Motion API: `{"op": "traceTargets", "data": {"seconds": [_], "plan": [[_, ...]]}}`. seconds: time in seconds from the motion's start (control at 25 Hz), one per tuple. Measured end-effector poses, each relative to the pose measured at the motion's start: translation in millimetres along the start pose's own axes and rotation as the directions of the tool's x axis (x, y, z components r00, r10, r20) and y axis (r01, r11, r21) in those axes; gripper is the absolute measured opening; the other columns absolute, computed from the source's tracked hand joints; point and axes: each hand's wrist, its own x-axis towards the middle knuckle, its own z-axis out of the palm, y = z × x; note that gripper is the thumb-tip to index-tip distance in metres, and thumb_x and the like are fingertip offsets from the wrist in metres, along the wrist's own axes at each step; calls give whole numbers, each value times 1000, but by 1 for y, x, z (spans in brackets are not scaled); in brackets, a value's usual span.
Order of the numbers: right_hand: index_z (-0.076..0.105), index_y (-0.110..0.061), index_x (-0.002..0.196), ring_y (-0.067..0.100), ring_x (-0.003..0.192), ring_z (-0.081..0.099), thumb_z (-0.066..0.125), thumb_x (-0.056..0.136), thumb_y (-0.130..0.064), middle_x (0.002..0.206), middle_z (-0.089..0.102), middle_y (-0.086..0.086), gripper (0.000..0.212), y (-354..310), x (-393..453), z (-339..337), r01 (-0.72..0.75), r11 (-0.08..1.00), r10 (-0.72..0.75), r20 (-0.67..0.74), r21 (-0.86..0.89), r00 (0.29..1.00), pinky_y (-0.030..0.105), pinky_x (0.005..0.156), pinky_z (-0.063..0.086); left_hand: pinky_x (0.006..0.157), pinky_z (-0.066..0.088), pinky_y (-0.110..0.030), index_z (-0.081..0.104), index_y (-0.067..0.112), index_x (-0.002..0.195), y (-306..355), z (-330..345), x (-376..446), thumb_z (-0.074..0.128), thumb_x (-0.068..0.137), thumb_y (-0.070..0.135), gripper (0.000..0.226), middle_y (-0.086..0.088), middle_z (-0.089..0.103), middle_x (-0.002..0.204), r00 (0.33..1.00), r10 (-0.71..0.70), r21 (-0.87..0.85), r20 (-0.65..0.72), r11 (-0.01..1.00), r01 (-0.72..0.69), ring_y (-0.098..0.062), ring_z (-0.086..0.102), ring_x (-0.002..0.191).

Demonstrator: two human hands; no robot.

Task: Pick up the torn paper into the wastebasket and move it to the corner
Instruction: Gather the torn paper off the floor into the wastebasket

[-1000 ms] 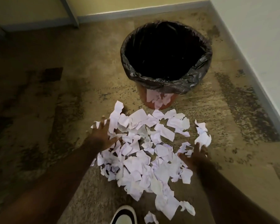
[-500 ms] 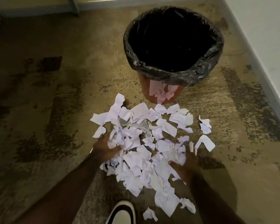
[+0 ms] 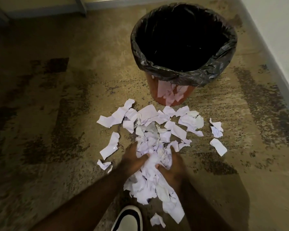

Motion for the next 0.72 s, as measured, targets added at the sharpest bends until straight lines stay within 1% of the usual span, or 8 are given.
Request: {"op": "traceTargets", "data": {"seconds": [0.12,0.16,0.28,0.36,0.4,0.48,0.56,0.72], "plan": [[25,-29,157,13,147,31,74,89,-25,161,30,-3,84,-17,-1,3,23,990,-25,12,140,1000,0,99,30,110,39,-38,30,28,148,11,7,-10,69,82,46,79,-3,32,155,999,13,-131,40,991,-8,-24,42,136],[27,-26,158,9,145,33,73,91,-22,160,32,-4,82,-23,0,3,17,984,-22,28,177,999,-2,96,29,109,39,-35,32,27,147,15,7,-12,69,83,43,76,-2,34,154,999,17,-180,45,984,-9,-22,43,134],[32,-23,155,8,143,39,73,91,-16,158,39,-6,77,-34,5,3,27,970,-47,74,240,996,9,101,34,104,35,-26,38,24,144,27,4,-17,66,88,35,64,2,42,145,999,30,-320,46,947,-13,-15,43,129],[39,-23,153,10,140,45,74,90,-16,154,45,-5,73,-40,6,-2,34,967,-52,65,252,996,15,103,37,105,40,-31,42,27,142,32,1,-15,67,87,34,61,2,44,147,999,12,-382,35,924,3,-17,45,130],[41,-22,151,12,137,47,74,90,-16,152,48,-4,70,-45,7,-4,30,968,-45,54,249,998,17,103,37,101,44,-33,44,28,140,35,-1,-15,67,86,33,59,2,45,146,999,6,-399,31,917,7,-19,48,128],[45,-22,148,13,133,49,74,90,-18,147,50,-3,65,-55,9,-12,27,973,-37,39,229,999,21,102,39,86,53,-31,48,32,134,41,-5,-17,67,82,34,56,3,53,138,1000,10,-440,29,898,4,-19,56,119],[48,-26,146,13,132,50,74,90,-21,148,52,-3,62,-63,13,-19,50,973,-60,37,225,997,24,104,42,77,57,-30,50,32,129,49,-8,-20,65,76,35,56,1,60,129,999,20,-477,30,879,-4,-17,63,107],[50,-31,143,8,127,52,72,91,-27,142,54,-8,57,-81,16,-33,98,973,-113,61,209,992,22,101,42,82,57,-33,51,29,130,70,-20,-29,64,81,27,51,0,59,126,1000,30,-524,-3,851,-27,-18,63,106]]}}
